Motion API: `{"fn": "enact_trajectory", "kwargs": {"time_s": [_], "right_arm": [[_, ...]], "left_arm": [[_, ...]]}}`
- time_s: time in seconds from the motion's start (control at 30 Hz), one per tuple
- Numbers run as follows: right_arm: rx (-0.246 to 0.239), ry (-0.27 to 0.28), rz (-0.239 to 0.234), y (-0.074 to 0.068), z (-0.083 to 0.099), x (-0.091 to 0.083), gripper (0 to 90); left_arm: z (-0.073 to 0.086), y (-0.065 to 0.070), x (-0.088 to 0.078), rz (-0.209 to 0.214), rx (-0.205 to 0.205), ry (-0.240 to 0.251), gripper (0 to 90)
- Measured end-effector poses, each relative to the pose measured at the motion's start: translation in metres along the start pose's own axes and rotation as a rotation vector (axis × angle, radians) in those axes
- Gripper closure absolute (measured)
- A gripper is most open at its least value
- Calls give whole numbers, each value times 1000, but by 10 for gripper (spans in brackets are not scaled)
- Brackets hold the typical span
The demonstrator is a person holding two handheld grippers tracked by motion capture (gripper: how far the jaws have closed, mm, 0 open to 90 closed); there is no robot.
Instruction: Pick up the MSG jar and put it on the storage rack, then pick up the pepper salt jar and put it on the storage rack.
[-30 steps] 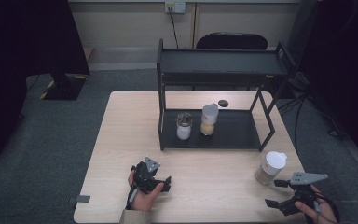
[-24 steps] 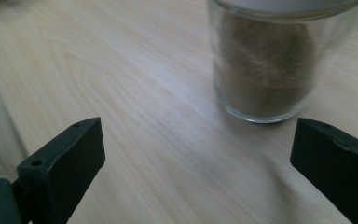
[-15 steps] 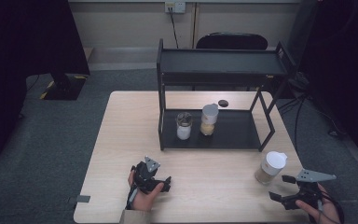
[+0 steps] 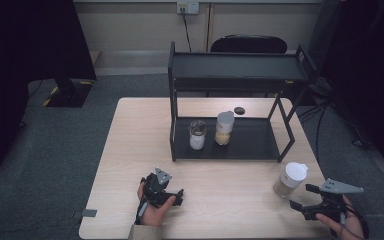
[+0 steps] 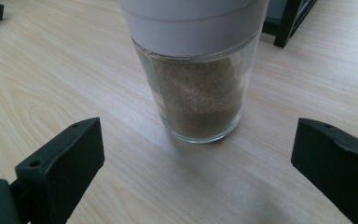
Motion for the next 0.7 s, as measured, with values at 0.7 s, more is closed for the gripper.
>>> {"fn": "enact_trajectory", "kwargs": {"time_s": [0.7], "right_arm": [[-11, 41, 32, -3, -5, 5, 14]], "left_arm": [[0, 0, 0, 0, 0, 0, 0]]}}
Point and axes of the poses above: each handheld gripper's, and its own axes: x roughly forward along the jaws, z roughly out of its underside, y roughly to its right, the point moved 4 cm from there along x, roughly forward along the jaws, and after that the axes turned 5 degrees about -z, right-handed, at the moved point
